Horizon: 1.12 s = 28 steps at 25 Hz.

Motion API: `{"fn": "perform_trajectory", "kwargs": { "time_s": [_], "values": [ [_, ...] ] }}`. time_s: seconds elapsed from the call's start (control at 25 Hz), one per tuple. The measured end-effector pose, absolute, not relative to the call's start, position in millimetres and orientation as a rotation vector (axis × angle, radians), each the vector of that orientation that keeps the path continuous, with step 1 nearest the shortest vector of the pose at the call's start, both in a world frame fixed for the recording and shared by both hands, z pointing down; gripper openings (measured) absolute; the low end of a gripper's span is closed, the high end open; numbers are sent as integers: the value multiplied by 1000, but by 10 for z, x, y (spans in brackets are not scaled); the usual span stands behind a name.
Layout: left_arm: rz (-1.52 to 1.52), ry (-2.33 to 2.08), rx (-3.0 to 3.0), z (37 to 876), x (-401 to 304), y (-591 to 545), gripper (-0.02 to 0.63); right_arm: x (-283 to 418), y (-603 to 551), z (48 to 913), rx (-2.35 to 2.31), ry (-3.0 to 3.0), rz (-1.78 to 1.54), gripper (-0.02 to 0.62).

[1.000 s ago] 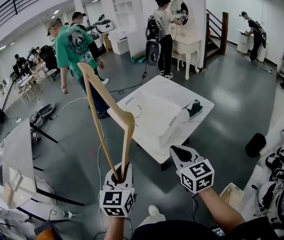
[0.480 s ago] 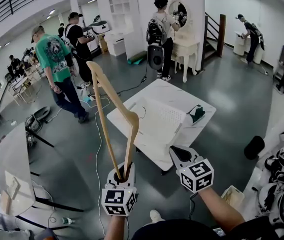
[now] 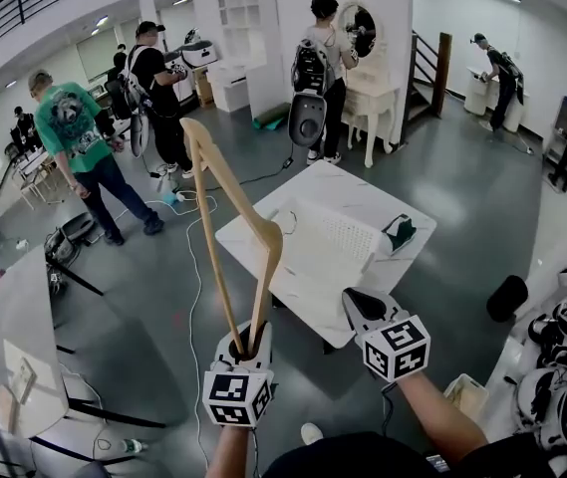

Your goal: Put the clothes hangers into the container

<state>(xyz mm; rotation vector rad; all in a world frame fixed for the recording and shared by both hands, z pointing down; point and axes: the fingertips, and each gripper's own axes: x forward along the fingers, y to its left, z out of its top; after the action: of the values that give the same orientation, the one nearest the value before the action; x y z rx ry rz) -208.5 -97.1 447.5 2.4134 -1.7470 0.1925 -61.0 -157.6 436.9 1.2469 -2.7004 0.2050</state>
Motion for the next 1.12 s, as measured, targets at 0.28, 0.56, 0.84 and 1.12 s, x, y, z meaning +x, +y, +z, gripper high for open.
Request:
{"fn": "perform_trajectory", "kwargs": {
  "time_s": [0.28, 0.56, 0.84, 1.12],
  "values": [
    [160, -1726, 2413, 4538, -2155, -1018, 54, -669, -1652, 4492, 1268, -2674, 241, 18],
    [148, -1685, 2435, 4552, -2112, -1102, 54, -618, -1689, 4503, 1301, -2642, 232, 18],
    [150, -1648, 2438, 4585, -1978, -1223, 54, -492, -1788, 4512, 1323, -2629, 235, 18],
    [163, -1651, 2440, 4586, -1830, -1467, 54, -396, -2016, 4506, 1312, -2644, 235, 18]
  ]
}}
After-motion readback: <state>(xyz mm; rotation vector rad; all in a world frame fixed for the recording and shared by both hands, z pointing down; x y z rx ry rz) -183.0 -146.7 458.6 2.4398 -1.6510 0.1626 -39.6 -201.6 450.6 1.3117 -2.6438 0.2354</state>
